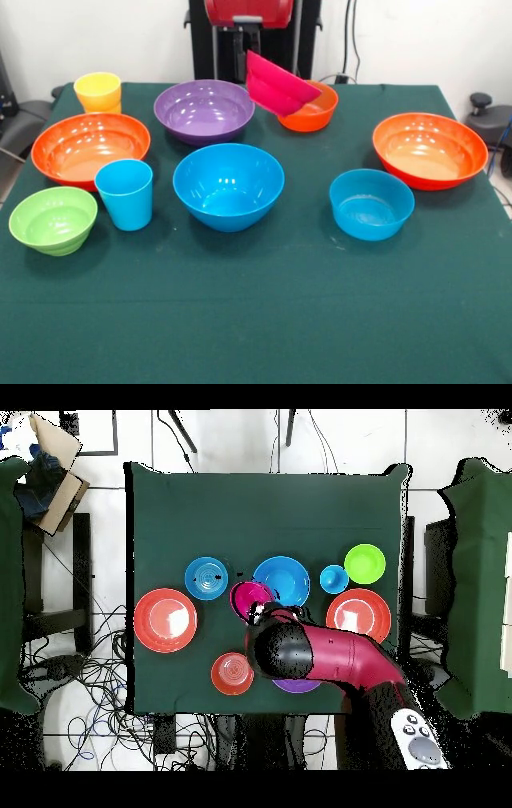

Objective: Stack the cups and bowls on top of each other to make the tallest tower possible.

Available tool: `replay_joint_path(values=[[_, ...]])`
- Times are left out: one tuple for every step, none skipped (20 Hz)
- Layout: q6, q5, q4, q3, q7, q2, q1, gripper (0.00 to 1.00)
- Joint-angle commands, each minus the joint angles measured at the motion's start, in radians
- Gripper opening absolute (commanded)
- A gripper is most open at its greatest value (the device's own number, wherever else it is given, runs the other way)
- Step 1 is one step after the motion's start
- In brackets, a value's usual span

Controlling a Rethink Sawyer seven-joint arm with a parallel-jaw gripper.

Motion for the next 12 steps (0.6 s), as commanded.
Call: replay_joint_path(values=[[-0.068,-0.13,-0.063,0.087,-0.04,0.131,0.0,0.0],[-0.072,-0.133,-0.059,0.094,-0.039,0.13,-0.007,0.0],[-0.082,-0.138,-0.056,0.106,-0.04,0.14,-0.02,0.0],[-0.087,-0.144,-0.051,0.111,-0.039,0.141,-0.027,0.0],[-0.096,-0.15,-0.047,0.12,-0.04,0.149,-0.041,0.0],[-0.1,-0.157,-0.046,0.125,-0.041,0.153,-0.048,0.0],[-0.103,-0.164,-0.044,0.135,-0.045,0.158,-0.063,0.0],[-0.104,-0.169,-0.044,0.139,-0.045,0.16,-0.07,0.0],[-0.106,-0.174,-0.039,0.146,-0.045,0.159,-0.082,0.0],[-0.109,-0.177,-0.036,0.151,-0.041,0.158,-0.089,0.0],[-0.115,-0.179,-0.028,0.16,-0.035,0.153,-0.102,0.0],[-0.117,-0.181,-0.022,0.167,-0.031,0.149,-0.11,0.0]])
